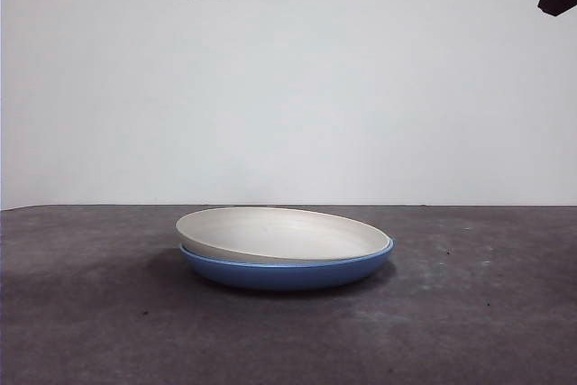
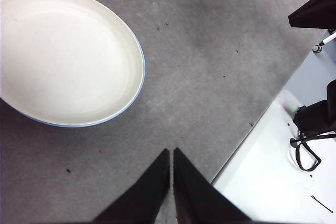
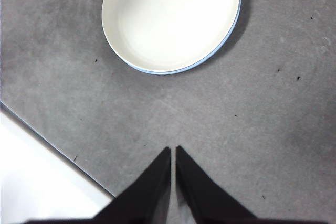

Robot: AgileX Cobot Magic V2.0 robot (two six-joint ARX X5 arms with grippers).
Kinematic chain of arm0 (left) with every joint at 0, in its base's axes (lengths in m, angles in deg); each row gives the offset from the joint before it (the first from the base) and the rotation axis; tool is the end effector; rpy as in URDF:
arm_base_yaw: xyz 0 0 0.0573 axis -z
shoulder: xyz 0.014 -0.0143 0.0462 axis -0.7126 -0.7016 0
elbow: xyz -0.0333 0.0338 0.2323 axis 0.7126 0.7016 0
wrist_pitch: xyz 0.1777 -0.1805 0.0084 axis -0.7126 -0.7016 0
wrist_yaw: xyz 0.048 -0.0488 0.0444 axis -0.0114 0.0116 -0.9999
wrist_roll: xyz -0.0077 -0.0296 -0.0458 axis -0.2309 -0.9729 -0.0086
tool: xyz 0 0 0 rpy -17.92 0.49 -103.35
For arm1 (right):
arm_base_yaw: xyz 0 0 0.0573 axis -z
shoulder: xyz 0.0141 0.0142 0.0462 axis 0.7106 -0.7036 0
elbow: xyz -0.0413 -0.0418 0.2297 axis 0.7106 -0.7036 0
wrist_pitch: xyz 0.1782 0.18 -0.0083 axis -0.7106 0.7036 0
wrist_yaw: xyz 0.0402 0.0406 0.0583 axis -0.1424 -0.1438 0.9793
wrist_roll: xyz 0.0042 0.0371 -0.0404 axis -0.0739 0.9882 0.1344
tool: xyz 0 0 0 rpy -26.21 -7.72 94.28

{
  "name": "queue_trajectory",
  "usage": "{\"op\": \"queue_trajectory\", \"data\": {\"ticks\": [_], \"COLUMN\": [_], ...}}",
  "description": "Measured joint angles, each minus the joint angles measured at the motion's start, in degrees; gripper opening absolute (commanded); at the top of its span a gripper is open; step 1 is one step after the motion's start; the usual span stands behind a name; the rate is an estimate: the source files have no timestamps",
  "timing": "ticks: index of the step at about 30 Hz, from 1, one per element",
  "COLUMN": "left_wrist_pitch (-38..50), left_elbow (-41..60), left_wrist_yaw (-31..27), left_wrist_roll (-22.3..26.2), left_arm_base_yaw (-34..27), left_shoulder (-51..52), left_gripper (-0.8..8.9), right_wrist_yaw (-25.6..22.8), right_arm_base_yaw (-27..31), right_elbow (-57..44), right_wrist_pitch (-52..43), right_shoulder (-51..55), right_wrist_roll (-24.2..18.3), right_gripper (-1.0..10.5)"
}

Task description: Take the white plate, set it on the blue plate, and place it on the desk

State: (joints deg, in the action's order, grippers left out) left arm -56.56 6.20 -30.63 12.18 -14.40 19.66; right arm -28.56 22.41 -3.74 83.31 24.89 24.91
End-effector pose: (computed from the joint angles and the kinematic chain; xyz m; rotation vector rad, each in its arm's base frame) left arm 0.1725 -0.1206 0.3072 -0.0484 0.8418 -0.9301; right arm 0.1534 0.0760 0.2961 0.0924 0.9443 0.6358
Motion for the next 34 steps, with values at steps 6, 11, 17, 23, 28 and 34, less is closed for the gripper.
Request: {"op": "queue_trajectory", "data": {"ticks": [6, 11, 17, 23, 28, 34], "left_wrist_pitch": [0.0, 0.0, -0.1, 5.4, 23.3, 42.9], "left_elbow": [0.0, 0.0, 0.0, 0.1, 4.6, 16.3], "left_wrist_yaw": [0.0, 0.0, 0.0, -1.7, -5.0, -12.5], "left_wrist_roll": [0.0, 0.0, 0.0, 4.1, 5.1, 5.5], "left_arm_base_yaw": [0.0, 0.0, 0.0, -4.5, -13.9, -24.3], "left_shoulder": [0.0, 0.0, 0.7, 6.7, 15.0, 25.2], "left_gripper": [0.11, 0.1, 0.1, 0.1, 0.11, 0.1], "right_wrist_yaw": [0.0, 0.0, 0.0, 0.0, 0.0, 0.0], "right_arm_base_yaw": [0.0, 0.0, 0.0, 0.0, 0.0, 0.0], "right_elbow": [0.0, 0.0, 0.0, 0.0, 0.0, 0.0], "right_wrist_pitch": [0.0, 0.0, 0.0, 0.0, 0.0, 0.0], "right_shoulder": [0.0, 0.0, 0.0, 0.0, 0.0, 0.0], "right_wrist_roll": [0.0, 0.0, 0.0, 0.0, 0.0, 0.0], "right_gripper": [0.1, 0.1, 0.1, 0.1, 0.1, 0.1]}}
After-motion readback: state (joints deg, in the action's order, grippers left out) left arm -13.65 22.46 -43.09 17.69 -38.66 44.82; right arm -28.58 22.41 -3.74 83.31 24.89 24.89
